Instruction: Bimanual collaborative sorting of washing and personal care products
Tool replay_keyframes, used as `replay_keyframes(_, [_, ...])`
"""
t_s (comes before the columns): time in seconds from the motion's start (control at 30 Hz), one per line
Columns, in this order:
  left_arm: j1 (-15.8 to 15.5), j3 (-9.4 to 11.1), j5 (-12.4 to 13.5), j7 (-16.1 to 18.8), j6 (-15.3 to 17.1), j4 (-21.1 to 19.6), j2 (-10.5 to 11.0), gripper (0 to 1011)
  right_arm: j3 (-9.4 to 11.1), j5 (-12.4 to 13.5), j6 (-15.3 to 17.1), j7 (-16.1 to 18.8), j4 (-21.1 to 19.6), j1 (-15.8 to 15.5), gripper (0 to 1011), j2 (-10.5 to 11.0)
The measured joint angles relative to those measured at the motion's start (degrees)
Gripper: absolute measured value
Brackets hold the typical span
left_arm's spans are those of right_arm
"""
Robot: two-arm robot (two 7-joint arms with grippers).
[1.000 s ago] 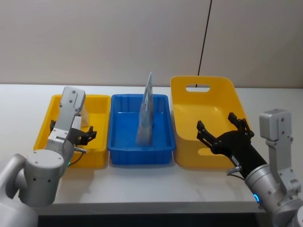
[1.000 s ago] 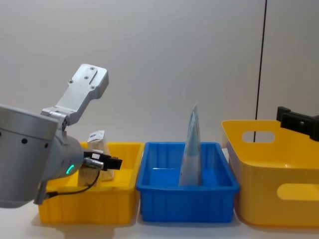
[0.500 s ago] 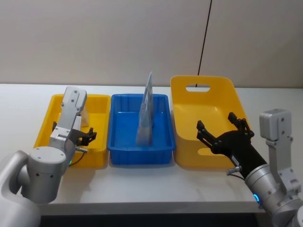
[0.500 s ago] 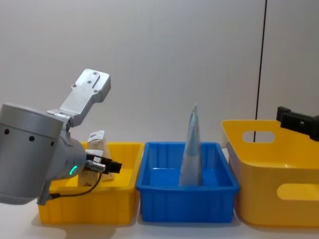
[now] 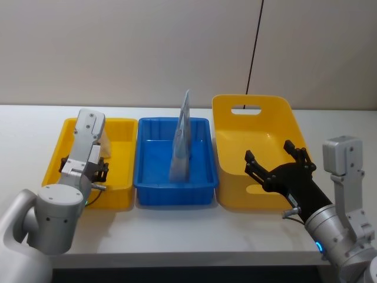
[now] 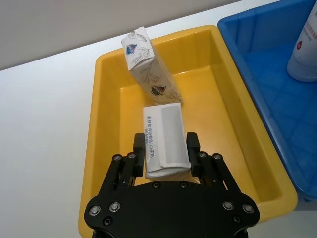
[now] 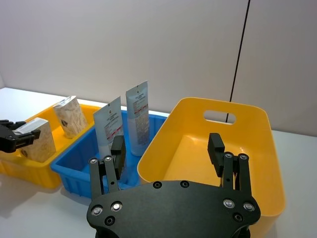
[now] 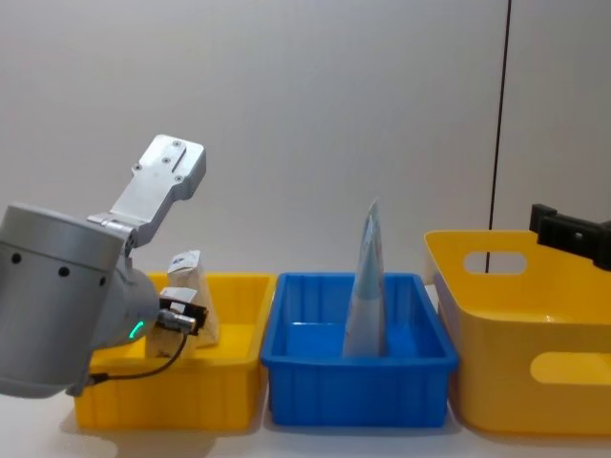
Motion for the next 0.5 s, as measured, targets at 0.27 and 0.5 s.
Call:
replay_keyframes(0.27, [0.59, -0.55, 0.63, 1.01, -0.38, 0.15, -0.31, 368, 0.00, 0.00, 0.00, 0.00, 0.00, 0.00, 1002, 0.00])
replay_keyframes(0.5, [1.22, -0.86, 1.12, 1.53, -0.42, -0.27, -0.42, 331, 0.00, 0.00, 0.00, 0.00, 0.00, 0.00, 1002, 0.00])
